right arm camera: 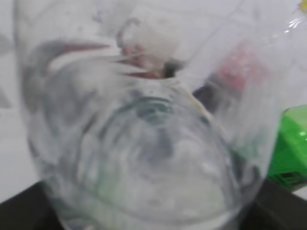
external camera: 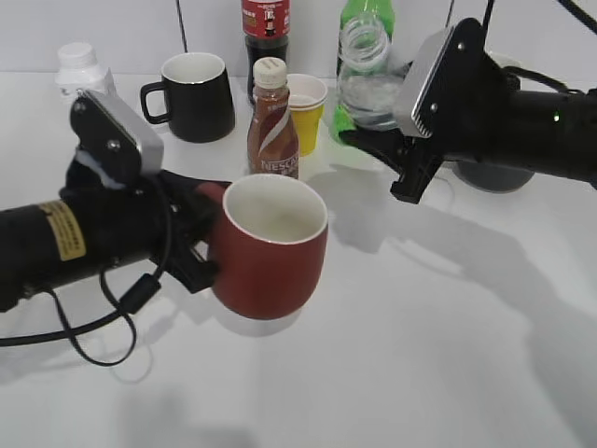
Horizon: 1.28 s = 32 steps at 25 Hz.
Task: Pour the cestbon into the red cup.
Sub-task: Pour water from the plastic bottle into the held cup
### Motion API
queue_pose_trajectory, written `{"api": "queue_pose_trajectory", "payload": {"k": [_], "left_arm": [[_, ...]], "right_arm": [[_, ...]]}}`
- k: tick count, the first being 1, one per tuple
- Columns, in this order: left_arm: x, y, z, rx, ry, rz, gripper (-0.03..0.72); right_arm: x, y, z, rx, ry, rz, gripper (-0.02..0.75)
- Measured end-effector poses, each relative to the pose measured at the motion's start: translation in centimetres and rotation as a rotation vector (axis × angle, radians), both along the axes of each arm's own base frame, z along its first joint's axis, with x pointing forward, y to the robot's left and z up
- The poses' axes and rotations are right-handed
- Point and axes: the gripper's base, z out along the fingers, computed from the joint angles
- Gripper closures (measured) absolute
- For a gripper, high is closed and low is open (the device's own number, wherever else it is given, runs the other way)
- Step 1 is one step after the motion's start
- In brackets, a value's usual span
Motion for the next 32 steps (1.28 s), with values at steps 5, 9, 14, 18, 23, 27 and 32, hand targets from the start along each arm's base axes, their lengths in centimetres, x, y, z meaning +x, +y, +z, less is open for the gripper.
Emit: {"api": "queue_pose_trajectory", "payload": {"k": [5, 9, 14, 18, 23, 27, 32], "left_arm": [[0.8, -0.7, -1.0, -0.004, 0.011, -0.013, 0.606], [2.5, -1.8, -0.6, -0.023, -0.018, -0.015, 0.606], [4.2, -2.9, 0.1, -0.055, -0.06, -0.018, 0.606], [4.4, -3.1, -0.5, -0.043, -0.052, -0.031, 0.606], [4.1, -3.4, -1.1, -0.001, -0.057, -0.091, 0.606], [4.1, -3.4, -1.0, -0.003, -0.06, -0.094, 0.606], [4.1, -3.4, -1.0, -0.006, -0.059, -0.09, 0.606]], "right_arm": [[0.9, 0.0, 0.1, -0.057, -0.101, -0.011, 0.275], [1.5, 0.2, 0.3, -0.09, -0.167, -0.001, 0.275], [1.9, 0.3, 0.3, -0.165, -0.271, 0.018, 0.275], [2.0, 0.2, 0.2, -0.234, -0.335, 0.032, 0.275], [2.1, 0.2, 0.1, -0.307, -0.412, 0.052, 0.275], [2.2, 0.0, -0.1, -0.368, -0.433, 0.049, 0.275], [2.3, -0.2, -0.2, -0.419, -0.463, 0.044, 0.275]]}}
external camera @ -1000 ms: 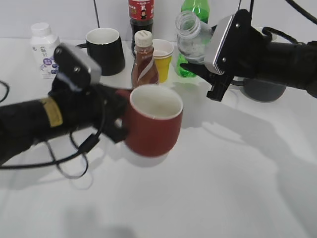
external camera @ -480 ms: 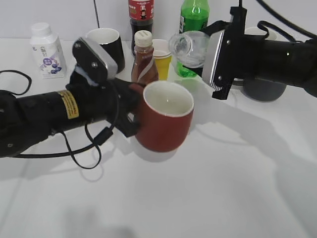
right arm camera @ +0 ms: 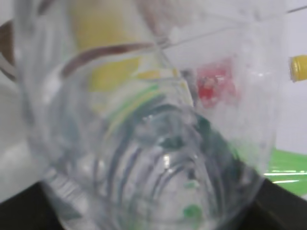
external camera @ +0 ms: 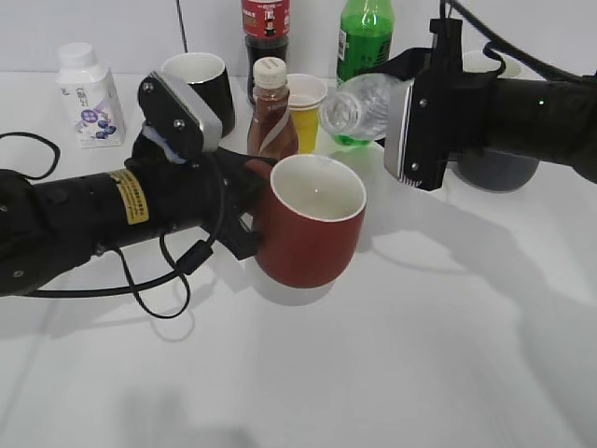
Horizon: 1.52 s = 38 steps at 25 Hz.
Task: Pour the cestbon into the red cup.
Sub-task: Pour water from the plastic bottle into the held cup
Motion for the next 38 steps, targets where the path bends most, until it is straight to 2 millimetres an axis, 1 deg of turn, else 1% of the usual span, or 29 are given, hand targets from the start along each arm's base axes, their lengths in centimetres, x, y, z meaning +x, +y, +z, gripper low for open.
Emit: {"api": "queue_pose_trajectory", "payload": {"k": [17, 27, 38], "left_arm": [[0.03, 0.01, 0.05, -0.007, -0.001, 0.004, 0.606], [-0.1, -0.11, 0.08, -0.002, -0.012, -0.019, 0.606], [-0.33, -0.29, 0.14, 0.004, -0.032, -0.057, 0.606]], "right_arm": [[0.01, -0.02, -0.03, -0.174, -0.178, 0.065, 0.275], [-0.09, 0.22, 0.42, -0.185, -0.268, 0.102, 0.275], [0.28, -0.04, 0.75, -0.203, -0.327, 0.057, 0.275]]}}
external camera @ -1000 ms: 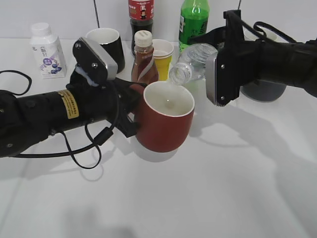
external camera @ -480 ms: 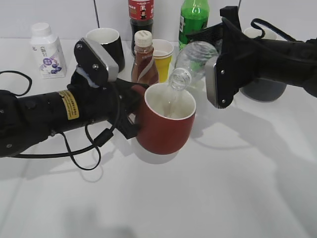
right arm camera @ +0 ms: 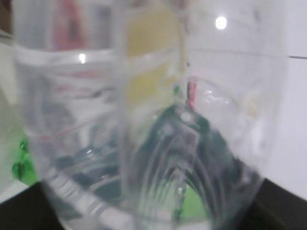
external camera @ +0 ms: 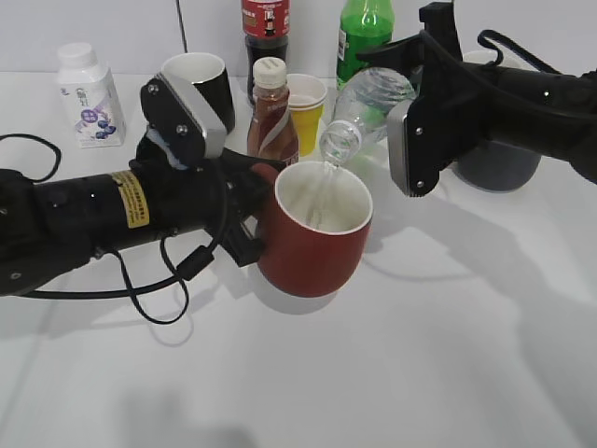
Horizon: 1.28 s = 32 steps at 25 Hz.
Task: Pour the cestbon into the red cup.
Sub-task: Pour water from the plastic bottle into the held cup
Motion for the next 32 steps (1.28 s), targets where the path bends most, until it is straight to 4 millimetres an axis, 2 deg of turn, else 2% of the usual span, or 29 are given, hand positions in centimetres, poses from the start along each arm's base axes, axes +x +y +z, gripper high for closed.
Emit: {"api": "queue_pose_trajectory", "payload": {"k": [32], "left_arm": [[0.07, 0.06, -0.04, 0.002, 0.006, 0.011, 0.606]], "right_arm": [[0.03, 0.11, 0.68, -0.024, -0.132, 0.022, 0.275]]}}
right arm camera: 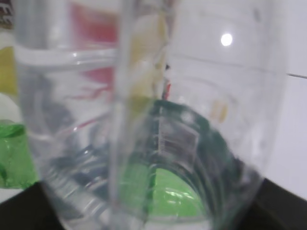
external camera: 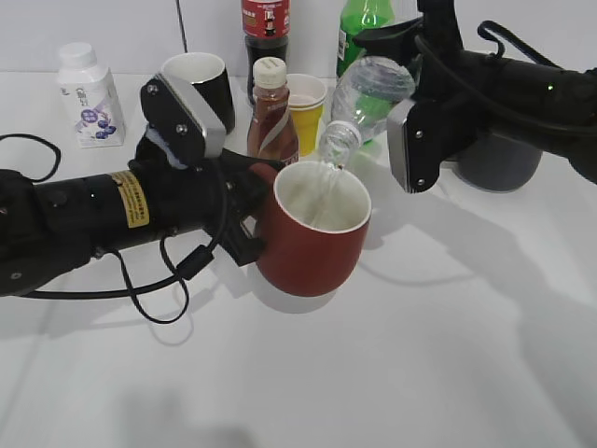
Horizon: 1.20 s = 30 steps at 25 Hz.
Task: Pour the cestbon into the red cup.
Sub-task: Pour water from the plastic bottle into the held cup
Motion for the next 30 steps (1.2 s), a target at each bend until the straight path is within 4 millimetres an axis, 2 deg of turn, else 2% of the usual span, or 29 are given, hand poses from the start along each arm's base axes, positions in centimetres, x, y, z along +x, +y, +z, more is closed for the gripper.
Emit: {"api": "queue_pose_trajectory", "payload": {"k": [26, 30], "left_arm": [[0.01, 0.03, -0.07, 0.006, 0.004, 0.002, 0.608], [0.03, 0.04, -0.06, 0.005, 0.005, 0.005, 0.608]], "right_arm": [[-0.01, 0.02, 0.06, -0.01, -0.02, 0.005, 0.275], [-0.01, 0.02, 0.06, 0.03, 0.02, -0.001, 0.275]]}}
